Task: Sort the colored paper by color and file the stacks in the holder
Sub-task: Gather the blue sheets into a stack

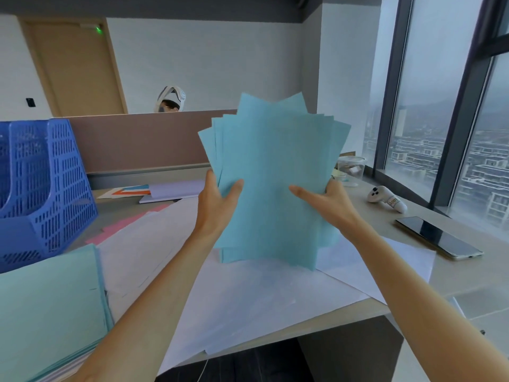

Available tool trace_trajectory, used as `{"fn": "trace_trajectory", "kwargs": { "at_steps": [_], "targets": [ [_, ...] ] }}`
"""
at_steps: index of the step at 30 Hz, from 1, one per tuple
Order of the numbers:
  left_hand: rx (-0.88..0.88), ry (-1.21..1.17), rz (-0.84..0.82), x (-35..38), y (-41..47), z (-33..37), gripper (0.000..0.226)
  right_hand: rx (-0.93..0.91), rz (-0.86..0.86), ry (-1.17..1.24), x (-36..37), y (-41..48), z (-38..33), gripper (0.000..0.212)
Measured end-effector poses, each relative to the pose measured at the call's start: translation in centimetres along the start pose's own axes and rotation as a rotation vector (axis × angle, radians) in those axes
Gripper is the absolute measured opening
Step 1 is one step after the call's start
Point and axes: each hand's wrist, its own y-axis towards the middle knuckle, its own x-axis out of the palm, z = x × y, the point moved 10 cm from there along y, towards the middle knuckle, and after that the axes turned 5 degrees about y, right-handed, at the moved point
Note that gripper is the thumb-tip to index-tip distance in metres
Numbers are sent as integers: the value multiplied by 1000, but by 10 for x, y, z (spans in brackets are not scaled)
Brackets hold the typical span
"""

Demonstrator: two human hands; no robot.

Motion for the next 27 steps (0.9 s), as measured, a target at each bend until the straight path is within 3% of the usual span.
{"fn": "trace_trajectory", "kwargs": {
  "at_steps": [2,8,11,13,18,20,24,27],
  "targets": [
    [-35,-4,-4,-5,1,-8,27,31,-61,22,3,-4,6,35],
    [15,-47,-37,-11,8,14,20,-26,-8,145,9,-9,-16,17],
    [-23,-264,-18,-18,11,20,19,-20,10,252,13,-12,-24,13],
    [-92,-348,-11,-18,7,5,24,6,-3,256,18,-18,-19,17],
    [-248,-288,-5,-7,-28,-46,57,135,-30,106,21,-33,22,23],
    [-238,-292,15,-6,-36,-47,60,148,-63,35,25,-35,30,21],
    [-148,-276,73,-13,-27,-28,41,105,5,114,25,-33,18,8],
    [-68,-206,72,-18,-17,-6,55,91,30,217,25,-30,5,8]
  ]
}}
